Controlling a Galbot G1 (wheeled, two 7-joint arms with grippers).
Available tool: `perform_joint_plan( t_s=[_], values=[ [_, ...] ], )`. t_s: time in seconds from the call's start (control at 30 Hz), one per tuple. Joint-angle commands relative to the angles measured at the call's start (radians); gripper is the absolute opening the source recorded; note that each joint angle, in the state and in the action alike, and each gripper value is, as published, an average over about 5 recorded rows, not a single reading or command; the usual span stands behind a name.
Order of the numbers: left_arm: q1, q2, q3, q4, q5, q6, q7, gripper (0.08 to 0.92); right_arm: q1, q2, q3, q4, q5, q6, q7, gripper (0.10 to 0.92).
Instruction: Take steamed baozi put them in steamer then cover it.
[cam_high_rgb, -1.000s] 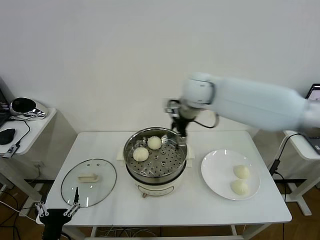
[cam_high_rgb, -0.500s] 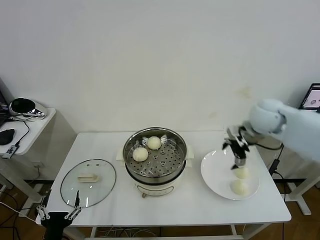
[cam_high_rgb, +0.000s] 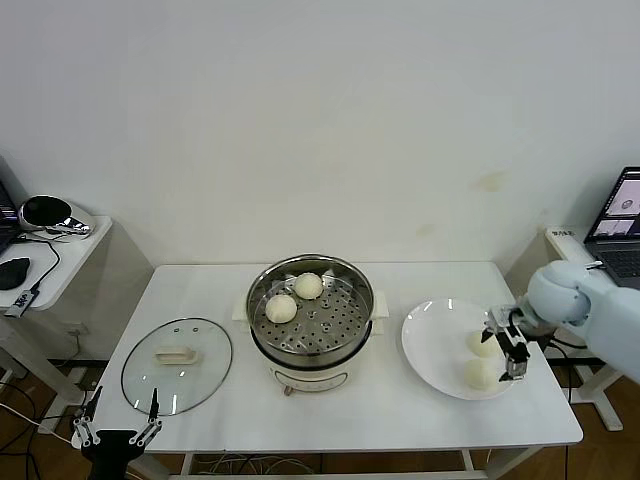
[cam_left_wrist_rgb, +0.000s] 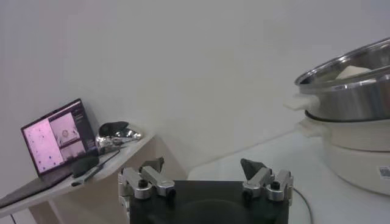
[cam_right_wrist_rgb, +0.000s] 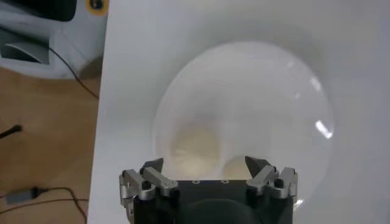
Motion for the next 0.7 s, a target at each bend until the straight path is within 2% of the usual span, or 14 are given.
perform_joint_plan(
  t_s=[0.03,0.7],
  values=[
    [0.001,-0.001,-0.002,-0.001,0.000,0.001,0.000,0.823,-0.161,0.023,0.116,-0.081,-0.058,0.020,0.016,0.823],
    [0.001,0.000,-0.011,0.007,-0.003,-0.002,-0.001,0.823,-0.137,0.152,0.110,-0.158,-0.037,-0.018,0.045,0.822]
  ],
)
